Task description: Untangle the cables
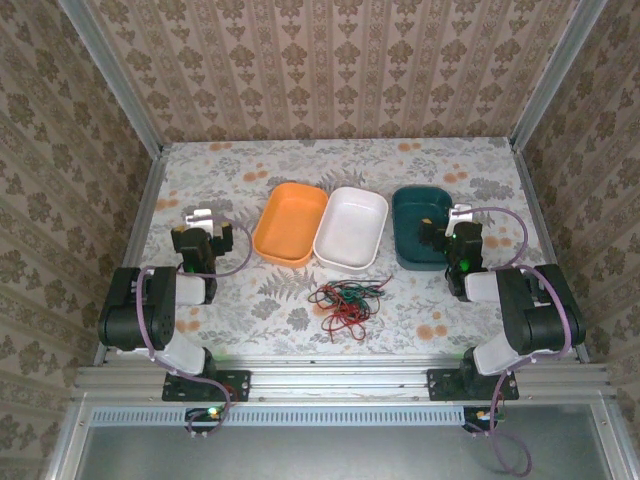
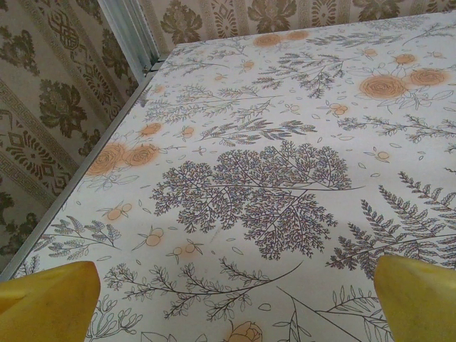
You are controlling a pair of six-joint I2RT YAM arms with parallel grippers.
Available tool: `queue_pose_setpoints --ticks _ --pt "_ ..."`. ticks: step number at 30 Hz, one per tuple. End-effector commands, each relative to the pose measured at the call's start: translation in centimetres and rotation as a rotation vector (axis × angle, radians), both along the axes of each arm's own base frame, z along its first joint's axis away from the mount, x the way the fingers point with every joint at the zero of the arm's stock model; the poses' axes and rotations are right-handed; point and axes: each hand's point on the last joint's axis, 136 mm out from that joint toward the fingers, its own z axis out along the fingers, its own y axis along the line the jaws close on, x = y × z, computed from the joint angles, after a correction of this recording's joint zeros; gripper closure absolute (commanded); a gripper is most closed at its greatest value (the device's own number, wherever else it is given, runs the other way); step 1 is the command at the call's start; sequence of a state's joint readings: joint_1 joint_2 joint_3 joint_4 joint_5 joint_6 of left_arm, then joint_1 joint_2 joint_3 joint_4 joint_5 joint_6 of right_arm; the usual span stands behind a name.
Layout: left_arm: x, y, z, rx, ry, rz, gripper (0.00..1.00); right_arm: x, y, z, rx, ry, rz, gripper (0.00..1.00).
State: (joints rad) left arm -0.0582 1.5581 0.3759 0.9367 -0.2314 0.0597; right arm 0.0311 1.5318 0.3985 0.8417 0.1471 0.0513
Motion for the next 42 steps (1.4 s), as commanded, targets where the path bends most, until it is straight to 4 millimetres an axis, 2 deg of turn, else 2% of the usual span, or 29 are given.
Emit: queue_pose_setpoints --ticks 1,17,20,22,23,25,26,28,29,30,32,34,36,37,39,42 --pt "0.1 0.1 0.4 -0.03 -0.031 -0.002 0.0 0.4 -0.1 0.8 0.012 -0.025 0.011 0.0" --pt "0.2 0.3 0.8 -0.027 -0.023 0.009 0.0 0.4 -0.1 0.7 0.015 -0.022 0.013 0.0" --pt "0.7 -0.2 2.7 -0.001 0.052 0.001 0.0 0.5 -0.7 1.8 0.012 -0.032 -0.029 0.01" --pt "1.1 0.2 5.5 0.043 0.065 0.062 0.0 0.2 -1.6 3.8 0.027 0.059 -0.093 0.02" --pt "1.0 0.0 6.4 0.081 0.066 0.072 0.0 -0.1 -1.9 4.8 0.045 0.119 -0.121 0.06" --pt "0.2 0.6 8.9 0.156 0.008 0.188 0.0 -1.0 -1.3 6.1 0.099 0.2 -0.132 0.26" --pt "-0.4 0.8 9.5 0.153 -0.002 0.24 0.0 -1.5 -0.9 6.8 0.12 0.209 -0.145 0.27" --pt "-1.2 -1.3 9.3 0.099 0.049 0.179 0.0 -2.8 1.8 8.1 0.134 0.217 -0.088 0.26" --pt "-1.8 -2.7 9.0 0.049 0.075 0.144 0.0 -3.5 3.8 8.5 0.113 0.226 -0.037 0.26" --pt "-2.4 -5.1 8.5 0.007 0.1 0.069 0.0 -4.3 6.1 8.9 0.097 0.24 0.041 0.26" --pt "-3.8 -10.3 7.7 -0.051 0.129 -0.102 0.0 -6.3 11.3 8.7 0.093 0.299 0.225 0.26" --pt "-6.5 -17.9 6.7 -0.097 0.173 -0.379 0.0 -9.3 16.7 7.6 0.114 0.398 0.461 0.27" --pt "-9.5 -23.6 5.5 -0.117 0.249 -0.615 0.0 -12.7 20.5 6.4 0.148 0.508 0.652 0.29" --pt "-11.2 -25.9 4.8 -0.132 0.308 -0.728 0.0 -14.3 21.8 5.7 0.17 0.565 0.717 0.31" --pt "-13.9 -28.7 3.8 -0.154 0.408 -0.886 0.0 -16.7 23.0 4.6 0.204 0.654 0.793 0.34" --pt "-17.0 -30.7 3.0 -0.152 0.489 -1.024 0.0 -18.8 23.4 3.2 0.229 0.746 0.822 0.39"
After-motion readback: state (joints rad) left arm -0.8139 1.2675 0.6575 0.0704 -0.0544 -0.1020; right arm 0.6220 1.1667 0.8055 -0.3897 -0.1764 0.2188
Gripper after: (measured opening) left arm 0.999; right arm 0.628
